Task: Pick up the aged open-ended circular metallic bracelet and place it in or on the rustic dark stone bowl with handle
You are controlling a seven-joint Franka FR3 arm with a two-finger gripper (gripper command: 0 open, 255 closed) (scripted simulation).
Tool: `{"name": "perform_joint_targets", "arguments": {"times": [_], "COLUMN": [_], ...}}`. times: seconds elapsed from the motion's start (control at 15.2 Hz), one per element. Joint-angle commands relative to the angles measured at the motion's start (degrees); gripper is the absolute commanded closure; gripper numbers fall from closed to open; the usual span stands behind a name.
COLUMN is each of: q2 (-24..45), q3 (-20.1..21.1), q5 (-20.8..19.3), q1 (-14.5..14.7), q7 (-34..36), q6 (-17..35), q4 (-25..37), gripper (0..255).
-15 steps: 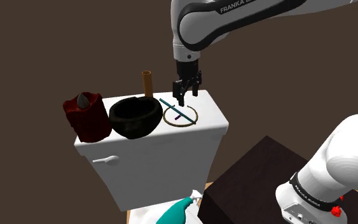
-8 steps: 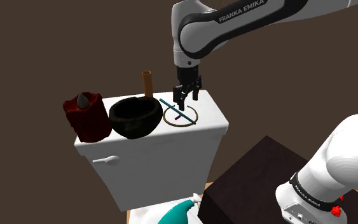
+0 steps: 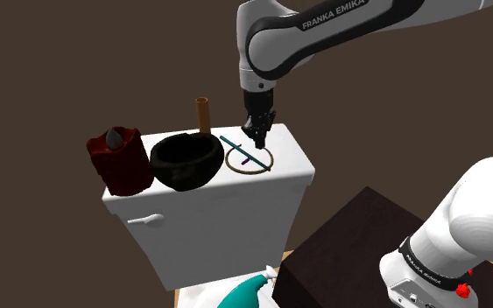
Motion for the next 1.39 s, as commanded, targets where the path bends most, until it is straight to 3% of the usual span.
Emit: {"name": "perform_joint_targets", "arguments": {"times": [0.0, 0.26, 1.32], "q2": [0.1, 0.2, -2.5], "q3": [0.1, 0.1, -0.3], "q5": [0.1, 0.1, 0.5], "q1": [0.1, 0.1, -0.1], "q7": [0.0, 0.0, -0.2], "q6": [-0.1, 0.0, -12.2], "q4": [-0.1, -0.1, 9.5], "gripper": [255, 255, 255]}}
